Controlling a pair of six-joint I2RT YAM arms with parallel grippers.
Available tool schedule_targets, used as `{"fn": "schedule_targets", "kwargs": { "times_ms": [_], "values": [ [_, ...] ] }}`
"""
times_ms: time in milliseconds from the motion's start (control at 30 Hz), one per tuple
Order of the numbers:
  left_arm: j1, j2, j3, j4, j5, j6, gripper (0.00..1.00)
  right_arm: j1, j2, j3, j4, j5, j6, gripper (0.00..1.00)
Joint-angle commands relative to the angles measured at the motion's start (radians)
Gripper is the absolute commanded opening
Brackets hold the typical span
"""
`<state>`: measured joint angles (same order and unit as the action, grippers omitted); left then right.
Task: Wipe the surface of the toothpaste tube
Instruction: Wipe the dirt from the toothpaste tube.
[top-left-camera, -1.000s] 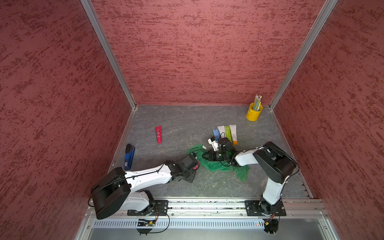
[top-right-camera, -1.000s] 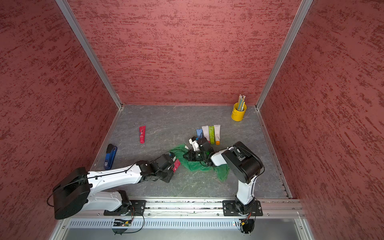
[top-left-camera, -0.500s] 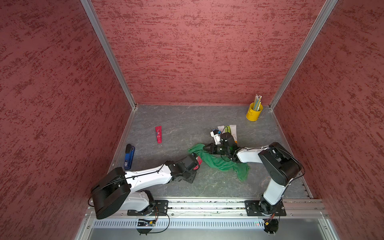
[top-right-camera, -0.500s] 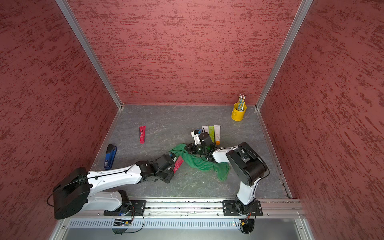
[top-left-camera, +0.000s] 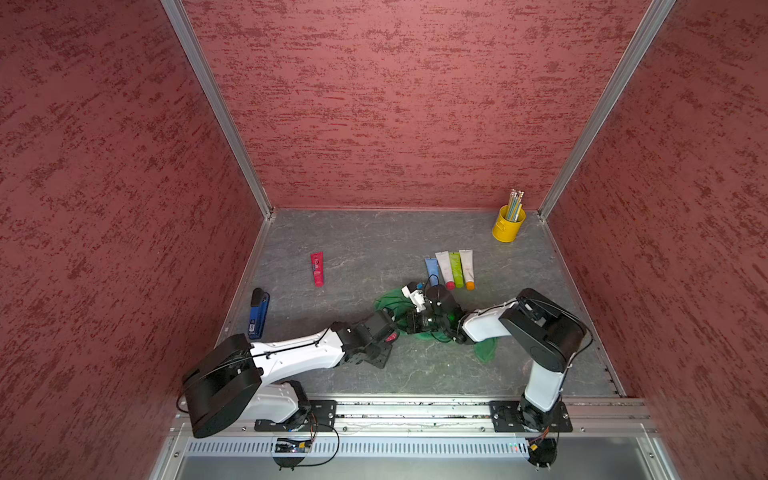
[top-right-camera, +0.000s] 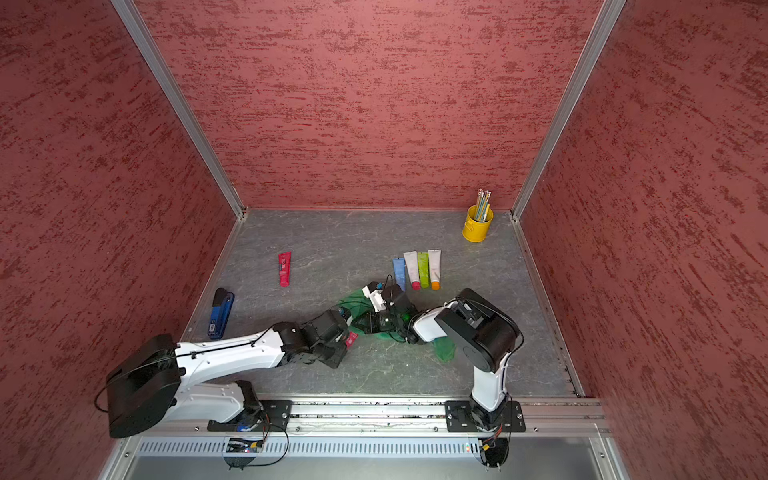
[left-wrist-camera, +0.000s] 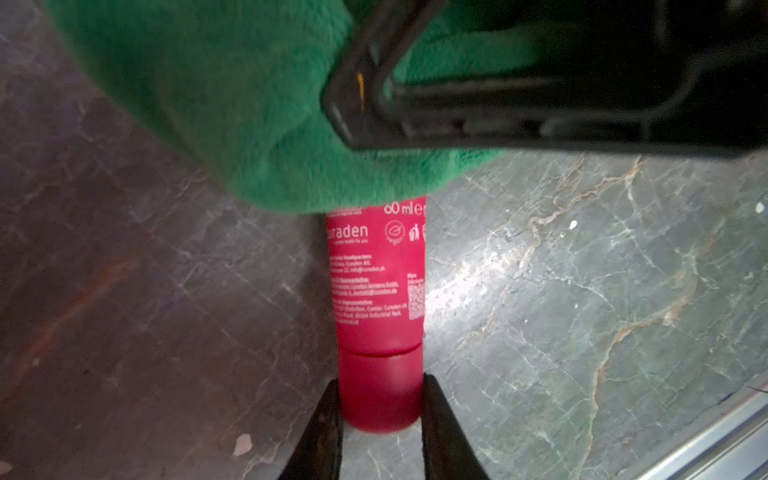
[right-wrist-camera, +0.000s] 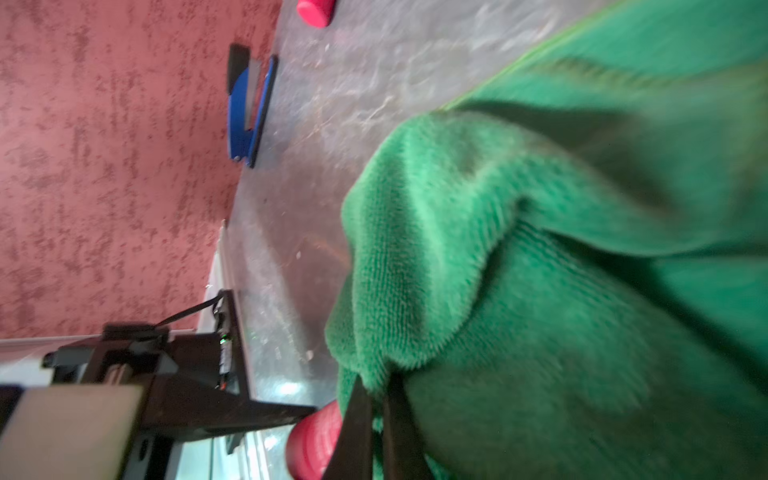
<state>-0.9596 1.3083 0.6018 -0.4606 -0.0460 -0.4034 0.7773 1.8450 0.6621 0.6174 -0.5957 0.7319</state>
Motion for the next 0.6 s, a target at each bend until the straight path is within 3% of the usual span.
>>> {"fn": "schedule_targets", "kwargs": {
  "times_ms": [0,267,567],
  "values": [
    [0.000,-0.001,0.005,0.052,-0.008,0.010,0.02,0.083,0.026,-0.027,0.051,-0.133,0.077,0.00],
    [-0.002,-0.010,0.002,0.052,-0.009,0.010,0.01,0.043,0.028,-0.045,0.043,-0.082,0.061,0.00],
    [-0.002,-0.021,-0.005,0.053,-0.011,0.009,0.01,-0.130,-0.036,0.031,-0.181,0.185,-0.054,0.00]
  ]
}}
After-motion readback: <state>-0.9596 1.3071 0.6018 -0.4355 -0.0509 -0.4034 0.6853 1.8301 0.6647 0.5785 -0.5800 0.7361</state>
